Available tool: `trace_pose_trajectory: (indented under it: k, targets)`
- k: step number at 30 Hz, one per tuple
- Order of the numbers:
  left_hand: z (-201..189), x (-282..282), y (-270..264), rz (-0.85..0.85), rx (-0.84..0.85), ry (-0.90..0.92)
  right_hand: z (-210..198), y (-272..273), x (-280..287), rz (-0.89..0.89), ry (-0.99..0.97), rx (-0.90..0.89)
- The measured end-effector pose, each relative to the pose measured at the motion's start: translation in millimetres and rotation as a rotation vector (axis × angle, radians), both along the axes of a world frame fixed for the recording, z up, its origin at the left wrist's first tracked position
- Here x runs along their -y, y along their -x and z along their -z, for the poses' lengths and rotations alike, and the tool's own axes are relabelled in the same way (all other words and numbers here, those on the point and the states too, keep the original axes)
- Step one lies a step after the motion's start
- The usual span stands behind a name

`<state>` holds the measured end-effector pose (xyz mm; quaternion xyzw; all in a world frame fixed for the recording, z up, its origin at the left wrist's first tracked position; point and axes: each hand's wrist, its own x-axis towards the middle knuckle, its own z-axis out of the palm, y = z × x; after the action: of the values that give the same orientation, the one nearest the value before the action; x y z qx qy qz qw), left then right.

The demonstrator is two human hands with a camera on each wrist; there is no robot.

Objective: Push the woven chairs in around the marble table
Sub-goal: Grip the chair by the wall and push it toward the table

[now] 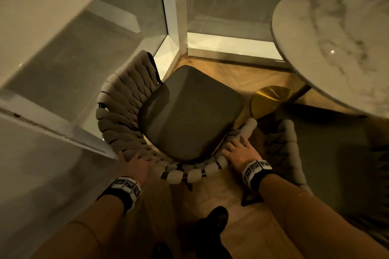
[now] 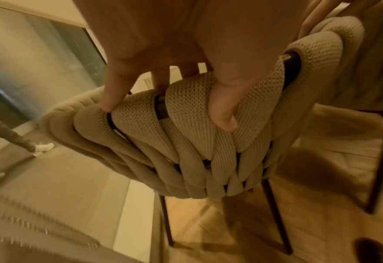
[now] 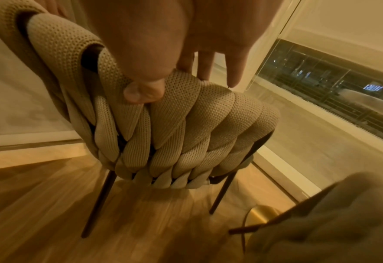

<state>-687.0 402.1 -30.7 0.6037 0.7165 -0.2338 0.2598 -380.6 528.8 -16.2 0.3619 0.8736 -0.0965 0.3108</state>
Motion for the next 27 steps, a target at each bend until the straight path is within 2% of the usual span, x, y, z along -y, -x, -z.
trace_pose_trajectory:
  k: [4,9,11,13,15,16,18,19,23,27]
  targets:
    - [-8,-65,4,0.006,-0.02,-0.133,9,-2,-51,0.026,-0.009,-0.065]
    - [-8,-126,10,-0.17,-0.091,-0.323,7,4,-106,0.09,0.066,-0.179]
    - [-9,-140,0,-0.19,-0.045,-0.394,7,-7,-128,0.16,0.017,-0.186]
    - [-9,-148,-23,-0.146,0.08,-0.456,10,-23,-150,0.256,-0.027,-0.124]
    - [-9,-146,-54,-0.158,0.171,-0.413,17,-36,-164,0.32,-0.014,-0.063]
    - [-10,-146,-69,-0.159,0.176,-0.325,18,-38,-169,0.334,0.008,-0.043]
    - [-10,-143,-89,-0.066,0.09,-0.139,21,-40,-174,0.339,0.051,-0.01]
    - [-8,-141,-92,-0.009,0.049,-0.101,22,-40,-175,0.342,0.066,-0.007]
    - [-4,-148,-78,0.066,-0.032,-0.005,17,-31,-178,0.316,0.07,-0.023]
    - [-14,-158,-45,0.056,-0.066,-0.024,2,-6,-175,0.277,0.079,-0.037]
